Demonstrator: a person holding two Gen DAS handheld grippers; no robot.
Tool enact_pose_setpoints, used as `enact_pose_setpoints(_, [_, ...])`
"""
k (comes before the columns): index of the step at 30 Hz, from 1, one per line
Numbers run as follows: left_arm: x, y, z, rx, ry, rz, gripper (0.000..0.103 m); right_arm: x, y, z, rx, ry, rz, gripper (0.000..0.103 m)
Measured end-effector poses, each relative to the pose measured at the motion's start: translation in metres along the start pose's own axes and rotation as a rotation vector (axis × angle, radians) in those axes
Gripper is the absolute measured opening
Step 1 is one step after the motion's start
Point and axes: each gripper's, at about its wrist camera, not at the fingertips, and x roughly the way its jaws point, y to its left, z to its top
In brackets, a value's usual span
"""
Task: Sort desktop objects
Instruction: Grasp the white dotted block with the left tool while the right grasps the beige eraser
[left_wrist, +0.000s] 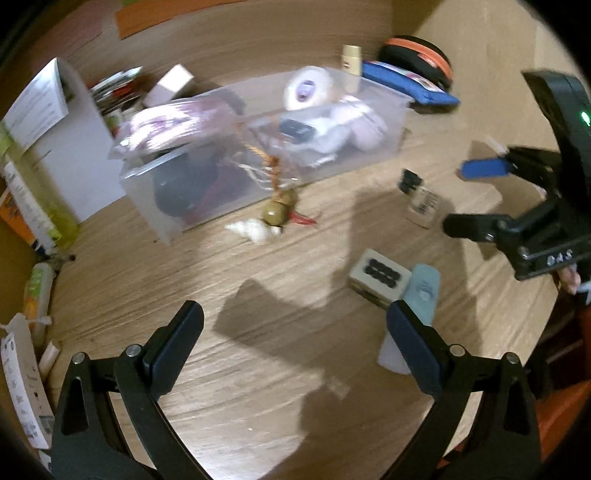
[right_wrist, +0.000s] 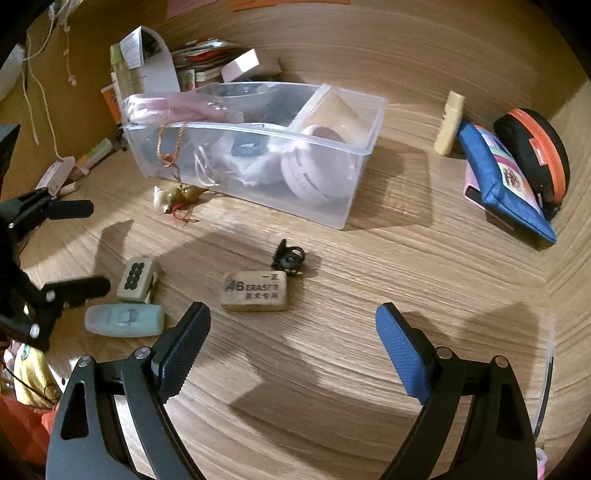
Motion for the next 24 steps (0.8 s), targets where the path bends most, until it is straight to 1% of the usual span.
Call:
enact_pose_setpoints(3, [0.005,-0.009,0.000,0.040,0.011,-0.005,0.100,0.002,0.003,0.001,-0.005,0.011,0.004,0.089])
enact_pose_setpoints(6, [0.013,-0.012,0.004,0.057,0.029,-0.014,0.101,0.005,0.005,0.002,-0.006,0.024,0.010,0.088])
enact_pose_setpoints(7, [0.014,-0.011,0.005,0.052,0.022,-0.024,0.100,0.006,0.005,0.002,-0.005,0.026,0.010,0.087])
enact_pose_setpoints(9, [0.016,-0.011,0.008,0.052,0.024,-0.040,0.100,0.008,0.006,0.002,-0.004,0.033,0.011,0.085])
enact_pose_setpoints(10, [0.017,-0.011,0.010,0.052,0.016,-0.042,0.100,0.009,0.006,0.002,-0.004,0.037,0.015,0.080])
enact_pose_setpoints(11, [0.017,-0.011,0.010,0.054,0.012,-0.049,0.095,0.010,0.007,0.003,-0.004,0.042,0.020,0.075])
enact_pose_setpoints(12, [0.017,-0.011,0.011,0.056,0.007,-0.070,0.092,0.011,0.007,0.003,-0.008,0.047,0.030,0.073])
enact_pose_setpoints(14, [0.018,-0.010,0.013,0.048,0.007,-0.110,0.075,0.013,0.009,0.004,-0.021,0.048,0.027,0.067])
enact_pose_setpoints(15, [0.019,-0.009,0.014,0.043,0.007,-0.125,0.072,0.015,0.012,0.005,-0.030,0.049,0.022,0.066])
enact_pose_setpoints(17, [0.020,-0.007,0.015,0.033,-0.002,-0.138,0.061,0.016,0.015,0.007,-0.042,0.045,0.026,0.058])
enact_pose_setpoints(18, [0.020,-0.005,0.015,0.027,-0.004,-0.147,0.058,0.017,0.017,0.008,-0.047,0.041,0.029,0.056])
enact_pose_setpoints(20, [0.020,-0.004,0.016,0.019,-0.010,-0.145,0.046,0.017,0.020,0.010,-0.055,0.035,0.034,0.044])
enact_pose_setpoints(21, [0.020,-0.003,0.016,0.015,-0.015,-0.141,0.043,0.017,0.022,0.010,-0.060,0.031,0.038,0.040])
enact_pose_setpoints(22, [0.020,-0.001,0.015,0.011,-0.017,-0.141,0.038,0.016,0.024,0.010,-0.065,0.028,0.039,0.037])
enact_pose_setpoints(23, [0.020,0.001,0.015,0.004,-0.018,-0.139,0.033,0.016,0.024,0.010,-0.067,0.027,0.043,0.037])
enact_pose_setpoints(24, [0.020,0.002,0.015,-0.003,-0.019,-0.137,0.033,0.016,0.025,0.010,-0.067,0.025,0.045,0.037])
